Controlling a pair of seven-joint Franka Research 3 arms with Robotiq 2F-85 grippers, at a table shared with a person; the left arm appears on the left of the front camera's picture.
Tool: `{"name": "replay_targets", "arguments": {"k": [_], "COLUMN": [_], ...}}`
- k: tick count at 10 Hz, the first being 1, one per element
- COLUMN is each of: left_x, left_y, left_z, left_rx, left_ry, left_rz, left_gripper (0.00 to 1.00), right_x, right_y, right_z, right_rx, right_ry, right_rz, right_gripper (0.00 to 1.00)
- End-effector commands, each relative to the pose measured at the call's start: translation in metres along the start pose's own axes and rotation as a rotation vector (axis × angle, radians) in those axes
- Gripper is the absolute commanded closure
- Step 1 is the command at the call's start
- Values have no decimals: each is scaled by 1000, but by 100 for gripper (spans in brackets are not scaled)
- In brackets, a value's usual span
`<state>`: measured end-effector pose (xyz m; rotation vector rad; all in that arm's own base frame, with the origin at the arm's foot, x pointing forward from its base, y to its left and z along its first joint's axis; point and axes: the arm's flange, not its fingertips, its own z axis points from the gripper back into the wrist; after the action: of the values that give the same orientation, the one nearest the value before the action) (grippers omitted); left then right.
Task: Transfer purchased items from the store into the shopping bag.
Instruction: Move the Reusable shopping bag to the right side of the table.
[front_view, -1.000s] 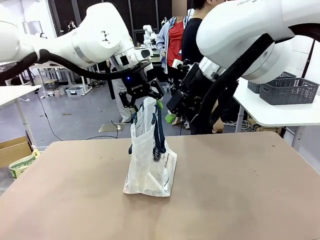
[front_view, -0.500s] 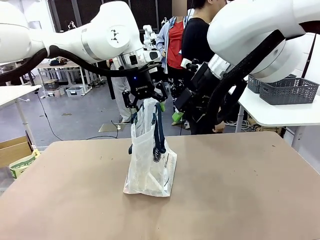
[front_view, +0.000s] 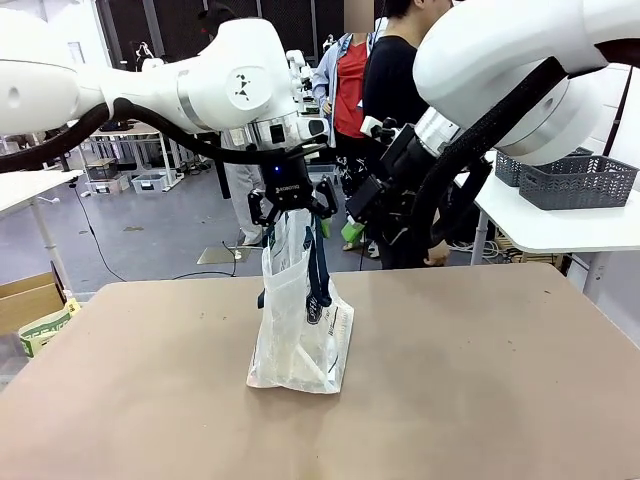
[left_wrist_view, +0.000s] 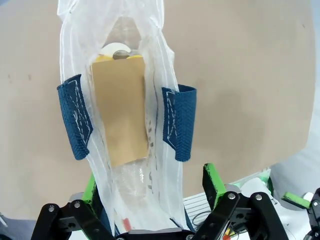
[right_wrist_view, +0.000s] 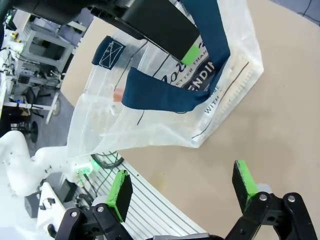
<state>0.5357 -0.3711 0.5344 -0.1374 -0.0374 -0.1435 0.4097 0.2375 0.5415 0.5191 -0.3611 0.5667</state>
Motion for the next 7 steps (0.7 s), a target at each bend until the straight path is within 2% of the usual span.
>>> {"name": "replay_targets", "arguments": {"k": [1, 5, 6, 7], "left_x": [2, 0, -1, -2], "left_y": [-4, 4, 5, 6], "left_z": [4, 9, 11, 12], "left_rx": [97, 93, 91, 91], "left_ry": [-21, -32, -37, -39], "left_rz": [13, 51, 52, 52], "left_gripper": [18, 93, 100, 100], "right_x": [1, -8, -9, -10], "right_y": [-4, -9, -10, -10], "right_z": [-4, -2, -2, -3], "right_rx": [37, 35, 33, 34], "right_ry": [-15, -9, -7, -5], "right_rz": [-1, 2, 2, 7], "right_gripper": [0, 0, 0, 0]}}
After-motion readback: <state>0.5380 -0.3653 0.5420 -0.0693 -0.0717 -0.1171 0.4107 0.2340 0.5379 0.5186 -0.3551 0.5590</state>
